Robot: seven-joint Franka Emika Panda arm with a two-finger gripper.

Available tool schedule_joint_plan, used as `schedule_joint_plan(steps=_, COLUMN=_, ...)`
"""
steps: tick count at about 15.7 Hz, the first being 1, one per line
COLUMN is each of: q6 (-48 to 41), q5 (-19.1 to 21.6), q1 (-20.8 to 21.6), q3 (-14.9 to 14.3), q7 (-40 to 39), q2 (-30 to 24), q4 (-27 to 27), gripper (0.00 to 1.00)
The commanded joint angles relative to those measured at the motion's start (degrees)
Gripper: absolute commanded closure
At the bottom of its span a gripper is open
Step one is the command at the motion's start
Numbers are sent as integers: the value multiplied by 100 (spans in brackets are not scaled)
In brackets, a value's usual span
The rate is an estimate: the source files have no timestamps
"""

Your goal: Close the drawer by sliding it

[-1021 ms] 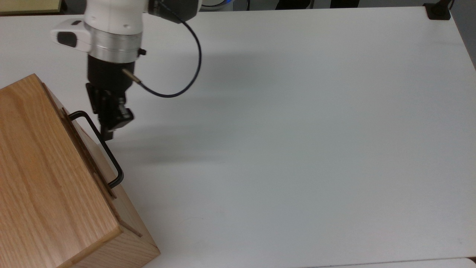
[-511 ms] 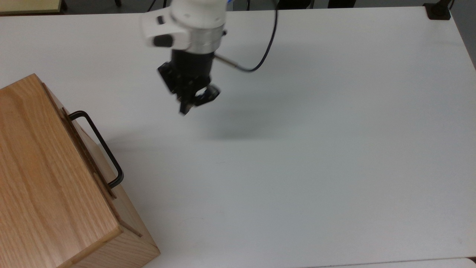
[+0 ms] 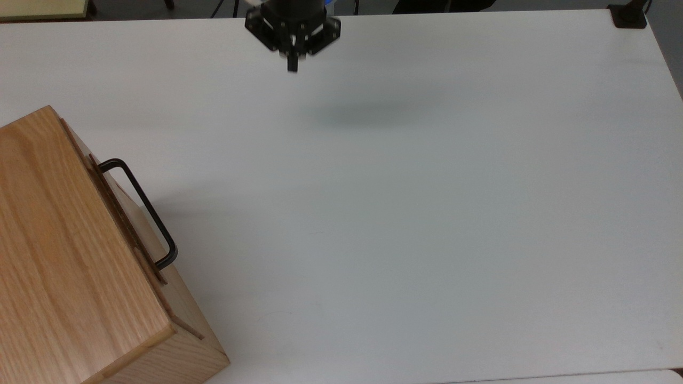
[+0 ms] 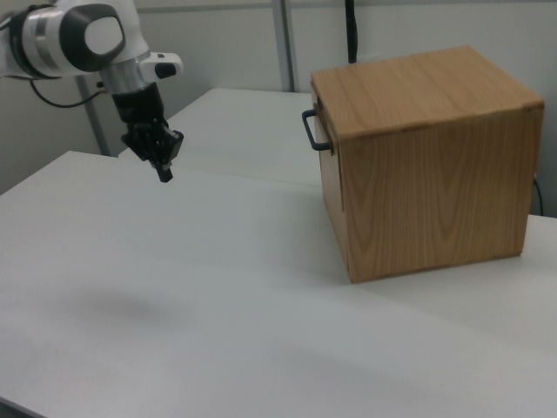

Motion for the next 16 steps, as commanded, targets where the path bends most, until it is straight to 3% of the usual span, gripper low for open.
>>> schedule_joint_plan(steps=1, q6=-320, q5=235, q1=-146, q3=-71, q7=-1178, q2=-493, q4=-344, gripper=92)
schedule_joint_plan(steps=2, q6=-329, q5=314, q1=-269, q3=-71, q7=-1241, q2=-555, q4=-327, gripper=71)
schedule_joint_plan(steps=3, q6=-329, q5=376, q1=-366, q3=-71, q7=-1242, q2=-590, q4=-318, gripper=43)
schedule_joint_plan(steps=4, q6=-329, q5=394, q1=-402, q3=-71, q7=-1207, q2=-599, q4=-309, gripper=6)
schedule_joint_plan(steps=5, q6=-346, q5=394, q1=-402, q3=-71, q7=-1180, q2=-599, q4=-309, gripper=0)
schedule_joint_plan(steps=16, q6=-425, q5=376, q1=-411, q3=-97, q7=-1180, q2=-590, q4=-283, gripper=0)
